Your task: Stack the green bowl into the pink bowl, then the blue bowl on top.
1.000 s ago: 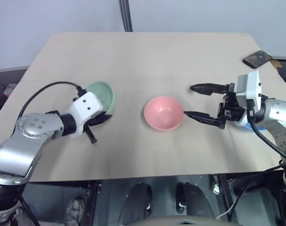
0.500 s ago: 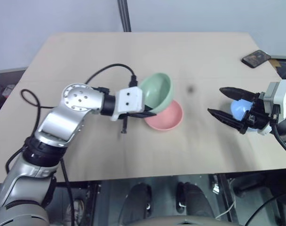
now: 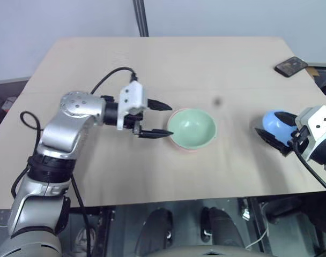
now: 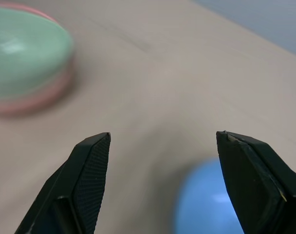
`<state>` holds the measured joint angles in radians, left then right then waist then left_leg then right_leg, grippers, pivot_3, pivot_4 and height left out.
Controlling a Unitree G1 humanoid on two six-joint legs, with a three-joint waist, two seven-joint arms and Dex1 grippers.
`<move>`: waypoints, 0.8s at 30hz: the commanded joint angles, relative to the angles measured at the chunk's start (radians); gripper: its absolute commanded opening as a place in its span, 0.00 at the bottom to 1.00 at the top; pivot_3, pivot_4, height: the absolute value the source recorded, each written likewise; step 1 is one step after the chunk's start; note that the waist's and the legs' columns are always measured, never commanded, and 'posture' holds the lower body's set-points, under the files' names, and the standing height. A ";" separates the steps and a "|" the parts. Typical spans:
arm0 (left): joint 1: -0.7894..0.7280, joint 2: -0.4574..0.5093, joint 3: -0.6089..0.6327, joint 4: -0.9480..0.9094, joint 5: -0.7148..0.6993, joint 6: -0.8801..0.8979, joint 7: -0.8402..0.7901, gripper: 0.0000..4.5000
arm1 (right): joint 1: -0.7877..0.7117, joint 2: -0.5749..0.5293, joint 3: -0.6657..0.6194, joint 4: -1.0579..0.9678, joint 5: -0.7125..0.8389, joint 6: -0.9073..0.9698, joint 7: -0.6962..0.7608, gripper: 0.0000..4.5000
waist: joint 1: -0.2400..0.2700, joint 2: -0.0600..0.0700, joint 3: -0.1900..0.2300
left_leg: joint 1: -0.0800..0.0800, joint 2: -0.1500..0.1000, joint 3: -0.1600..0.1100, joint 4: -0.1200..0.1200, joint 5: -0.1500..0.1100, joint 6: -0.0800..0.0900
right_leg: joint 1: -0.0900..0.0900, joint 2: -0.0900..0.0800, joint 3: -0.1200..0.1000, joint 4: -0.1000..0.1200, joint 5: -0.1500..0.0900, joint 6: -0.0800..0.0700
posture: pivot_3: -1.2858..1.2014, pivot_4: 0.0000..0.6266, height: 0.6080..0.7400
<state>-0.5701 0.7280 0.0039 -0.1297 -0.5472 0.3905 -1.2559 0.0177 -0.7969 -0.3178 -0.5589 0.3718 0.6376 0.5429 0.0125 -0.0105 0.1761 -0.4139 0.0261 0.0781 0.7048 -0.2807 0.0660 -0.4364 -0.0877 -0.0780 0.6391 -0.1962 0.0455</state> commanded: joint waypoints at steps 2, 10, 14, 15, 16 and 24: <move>0.097 0.012 0.143 -0.068 -0.118 0.031 0.024 0.84 | -0.038 -0.012 0.057 0.083 -0.076 0.051 -0.046 0.81 | 0.002 -0.001 0.000 | 0.000 0.000 0.000 0.000 0.000 0.000 | 0.000 0.000 0.000 0.000 0.000 0.000 | 0.52 0.24 1.00; 0.187 0.036 0.254 -0.093 -0.274 0.109 -0.014 0.85 | -0.163 -0.012 0.150 0.242 -0.087 0.151 -0.017 0.75 | 0.003 0.000 0.000 | 0.000 0.000 0.000 0.000 0.000 0.000 | 0.000 0.000 0.000 0.001 0.002 -0.003 | 0.52 0.24 1.00; 0.225 0.036 0.271 -0.130 -0.289 0.116 0.010 0.86 | -0.190 -0.012 0.178 0.280 -0.100 0.148 -0.003 0.43 | 0.001 -0.001 0.000 | 0.000 -0.001 0.000 0.000 0.000 0.000 | 0.000 0.000 0.000 0.000 0.002 -0.003 | 0.52 0.24 1.00; 0.231 0.037 0.273 -0.134 -0.291 0.117 0.013 0.86 | -0.193 -0.011 0.181 0.282 -0.102 0.146 0.000 0.27 | 0.002 -0.001 0.000 | 0.000 -0.001 0.000 0.000 0.000 0.000 | 0.000 0.000 0.000 0.000 0.002 -0.003 | 0.52 0.24 1.00; 0.234 0.038 0.274 -0.137 -0.292 0.117 0.016 0.86 | -0.195 -0.011 0.183 0.284 -0.104 0.145 0.002 0.22 | 0.002 -0.001 0.000 | 0.000 -0.001 0.000 0.000 0.000 0.000 | 0.000 0.000 0.000 0.000 0.002 -0.003 | 0.52 0.24 1.00; 0.260 0.022 0.299 -0.129 -0.289 0.103 0.075 0.86 | -0.258 -0.014 0.221 0.138 -0.048 -0.009 0.153 0.01 | -0.001 0.000 0.000 | 0.000 -0.001 0.000 0.000 0.000 0.000 | 0.000 0.000 0.000 0.000 0.002 -0.003 | 0.52 0.24 1.00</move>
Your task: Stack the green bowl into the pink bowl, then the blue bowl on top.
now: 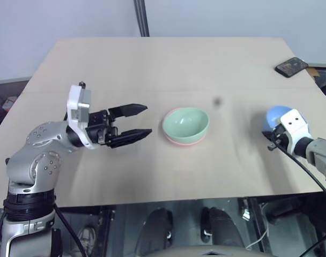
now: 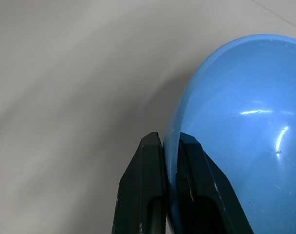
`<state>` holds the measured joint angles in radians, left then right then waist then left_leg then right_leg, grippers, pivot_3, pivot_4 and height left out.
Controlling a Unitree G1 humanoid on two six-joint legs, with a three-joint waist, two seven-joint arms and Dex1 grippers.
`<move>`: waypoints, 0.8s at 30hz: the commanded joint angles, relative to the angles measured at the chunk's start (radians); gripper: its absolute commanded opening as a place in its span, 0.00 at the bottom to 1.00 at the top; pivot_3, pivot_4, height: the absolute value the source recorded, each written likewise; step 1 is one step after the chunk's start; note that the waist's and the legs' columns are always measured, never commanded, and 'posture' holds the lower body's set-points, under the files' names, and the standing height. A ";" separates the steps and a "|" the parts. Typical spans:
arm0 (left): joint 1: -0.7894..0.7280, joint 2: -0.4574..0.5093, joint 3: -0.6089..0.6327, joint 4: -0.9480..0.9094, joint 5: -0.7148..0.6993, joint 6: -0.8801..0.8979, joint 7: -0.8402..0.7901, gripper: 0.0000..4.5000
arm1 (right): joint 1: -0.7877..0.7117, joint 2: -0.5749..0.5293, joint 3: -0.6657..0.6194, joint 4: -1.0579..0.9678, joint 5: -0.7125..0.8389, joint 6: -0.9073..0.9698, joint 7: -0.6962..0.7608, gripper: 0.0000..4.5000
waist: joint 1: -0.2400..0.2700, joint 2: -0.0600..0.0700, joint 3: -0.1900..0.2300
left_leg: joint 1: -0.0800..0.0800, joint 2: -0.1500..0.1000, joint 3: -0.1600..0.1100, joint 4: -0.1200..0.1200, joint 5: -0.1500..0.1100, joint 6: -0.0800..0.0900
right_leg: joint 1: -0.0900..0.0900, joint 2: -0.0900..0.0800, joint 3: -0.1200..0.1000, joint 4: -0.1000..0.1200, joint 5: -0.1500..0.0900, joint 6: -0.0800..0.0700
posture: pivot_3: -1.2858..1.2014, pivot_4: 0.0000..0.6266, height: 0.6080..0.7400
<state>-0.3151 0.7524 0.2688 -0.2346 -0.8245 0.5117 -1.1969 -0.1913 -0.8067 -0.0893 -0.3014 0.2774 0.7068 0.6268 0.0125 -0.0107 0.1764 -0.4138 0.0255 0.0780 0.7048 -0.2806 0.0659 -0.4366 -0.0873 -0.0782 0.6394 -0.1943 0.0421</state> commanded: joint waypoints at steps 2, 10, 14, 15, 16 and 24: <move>0.023 -0.007 0.038 -0.020 -0.003 -0.029 0.023 0.86 | -0.107 0.027 0.023 -0.193 0.104 -0.087 0.112 0.01 | -0.007 0.000 0.000 | 0.000 0.000 0.000 0.000 0.000 0.000 | 0.000 0.000 0.000 0.000 0.000 0.000 | 0.52 0.24 1.00; 0.083 -0.023 0.049 -0.027 0.009 -0.053 0.058 0.86 | -0.390 0.152 0.311 -0.168 0.061 -0.142 0.224 0.01 | 0.004 -0.001 0.000 | 0.000 0.000 -0.001 0.000 0.000 0.000 | 0.000 0.000 -0.001 0.000 0.000 0.000 | 0.52 0.24 1.00; 0.123 -0.027 0.066 -0.061 0.001 -0.055 0.082 0.86 | -0.433 0.160 0.458 -0.095 -0.049 -0.236 0.299 0.01 | -0.002 -0.001 0.000 | 0.000 0.000 -0.001 0.000 0.000 0.000 | 0.000 0.000 -0.002 -0.001 0.000 -0.001 | 0.52 0.24 1.00; 0.134 -0.027 0.072 -0.070 -0.001 -0.054 0.088 0.86 | -0.437 0.159 0.477 -0.080 -0.065 -0.255 0.316 0.01 | 0.000 -0.001 0.000 | 0.000 0.000 -0.001 0.000 0.000 0.000 | 0.000 0.000 -0.002 -0.001 0.000 -0.001 | 0.52 0.24 1.00; 0.150 -0.029 0.080 -0.082 -0.003 -0.054 0.094 0.86 | -0.442 0.169 0.489 -0.069 -0.068 -0.259 0.325 0.01 | 0.002 -0.001 0.000 | -0.001 0.000 -0.001 0.000 0.000 0.000 | 0.000 0.000 -0.002 -0.001 0.000 -0.001 | 0.52 0.24 1.00; 0.214 -0.037 0.104 -0.140 -0.014 -0.054 0.140 0.86 | -0.499 0.232 0.511 -0.012 -0.100 -0.272 0.370 0.43 | -0.001 -0.001 0.000 | 0.000 0.000 -0.001 0.000 0.000 -0.001 | 0.000 -0.001 -0.002 0.000 0.000 -0.001 | 0.52 0.24 1.00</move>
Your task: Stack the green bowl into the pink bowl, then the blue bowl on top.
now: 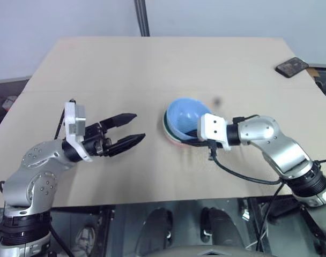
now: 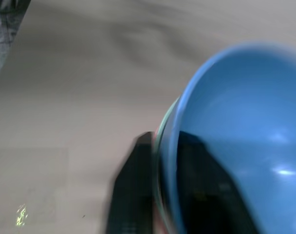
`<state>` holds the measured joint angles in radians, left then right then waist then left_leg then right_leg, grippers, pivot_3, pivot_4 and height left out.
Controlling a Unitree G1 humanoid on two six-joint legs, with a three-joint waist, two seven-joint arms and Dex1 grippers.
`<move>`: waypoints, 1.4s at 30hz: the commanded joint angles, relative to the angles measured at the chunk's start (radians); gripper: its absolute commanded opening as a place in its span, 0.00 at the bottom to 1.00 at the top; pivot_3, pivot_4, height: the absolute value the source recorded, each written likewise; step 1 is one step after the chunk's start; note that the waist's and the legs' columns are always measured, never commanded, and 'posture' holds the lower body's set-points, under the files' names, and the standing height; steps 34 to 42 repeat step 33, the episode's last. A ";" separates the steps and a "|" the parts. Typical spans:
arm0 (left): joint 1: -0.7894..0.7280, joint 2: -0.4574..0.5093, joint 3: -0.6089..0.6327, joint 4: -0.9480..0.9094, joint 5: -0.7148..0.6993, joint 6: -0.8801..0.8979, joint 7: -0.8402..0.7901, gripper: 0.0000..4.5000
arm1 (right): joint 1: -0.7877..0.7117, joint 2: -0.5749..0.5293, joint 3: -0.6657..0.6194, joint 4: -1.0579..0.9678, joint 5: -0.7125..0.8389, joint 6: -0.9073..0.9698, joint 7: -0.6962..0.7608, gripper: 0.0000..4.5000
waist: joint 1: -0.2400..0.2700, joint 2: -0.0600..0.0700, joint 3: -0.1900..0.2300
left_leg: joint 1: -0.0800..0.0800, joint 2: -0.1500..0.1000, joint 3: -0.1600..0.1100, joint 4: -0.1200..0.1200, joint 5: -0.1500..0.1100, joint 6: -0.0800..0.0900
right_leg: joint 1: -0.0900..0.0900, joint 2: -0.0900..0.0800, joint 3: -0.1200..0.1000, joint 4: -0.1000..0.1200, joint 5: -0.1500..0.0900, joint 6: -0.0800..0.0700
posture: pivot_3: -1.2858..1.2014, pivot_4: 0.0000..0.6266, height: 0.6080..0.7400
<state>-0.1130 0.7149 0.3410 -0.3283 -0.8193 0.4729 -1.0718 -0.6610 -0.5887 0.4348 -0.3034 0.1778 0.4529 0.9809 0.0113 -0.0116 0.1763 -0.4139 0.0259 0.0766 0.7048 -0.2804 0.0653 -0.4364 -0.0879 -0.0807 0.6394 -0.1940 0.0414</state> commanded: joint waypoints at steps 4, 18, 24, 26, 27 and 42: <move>0.036 -0.007 0.040 -0.068 -0.021 -0.015 0.045 0.86 | -0.018 0.033 -0.070 -0.044 0.000 -0.029 -0.019 0.84 | 0.002 0.000 0.000 | 0.000 0.000 0.000 0.000 0.000 0.000 | 0.000 0.000 0.000 0.000 0.000 0.000 | 0.52 0.24 1.00; 0.231 -0.117 0.017 -0.035 0.263 -0.206 0.247 0.99 | 0.471 -0.062 -0.569 -0.200 0.158 -0.049 -0.127 1.00 | 0.004 0.000 -0.001 | -0.001 -0.001 -0.001 -0.001 0.000 0.000 | 0.002 -0.001 -0.001 -0.003 0.000 0.000 | 0.52 0.24 1.00; 0.373 -0.164 0.044 -0.117 0.338 -0.248 0.341 0.99 | 0.645 -0.124 -0.719 -0.089 0.200 -0.158 -0.060 1.00 | 0.000 0.000 -0.001 | 0.002 0.001 -0.001 -0.001 -0.001 0.001 | 0.004 0.000 -0.001 -0.003 -0.002 -0.003 | 0.52 0.24 1.00; 0.432 -0.166 0.079 -0.147 0.328 -0.251 0.345 0.99 | 0.671 -0.148 -0.773 -0.051 0.223 -0.161 -0.038 1.00 | 0.000 0.000 -0.001 | 0.003 0.002 -0.001 -0.001 -0.003 0.004 | 0.004 0.000 -0.001 -0.002 -0.003 -0.003 | 0.52 0.24 1.00; 0.456 -0.164 0.092 -0.158 0.323 -0.250 0.344 0.99 | 0.677 -0.159 -0.792 -0.035 0.231 -0.165 -0.028 1.00 | 0.001 0.000 -0.001 | 0.003 0.002 -0.001 -0.001 -0.003 0.004 | 0.004 0.000 -0.001 -0.002 -0.003 -0.004 | 0.52 0.24 1.00; 0.516 -0.136 0.144 -0.166 0.286 -0.230 0.320 0.99 | 0.682 -0.191 -0.839 -0.032 0.296 -0.122 -0.018 1.00 | 0.003 0.000 -0.002 | 0.003 0.002 -0.001 -0.001 -0.003 0.005 | 0.004 -0.001 -0.001 -0.003 -0.003 -0.004 | 0.52 0.24 1.00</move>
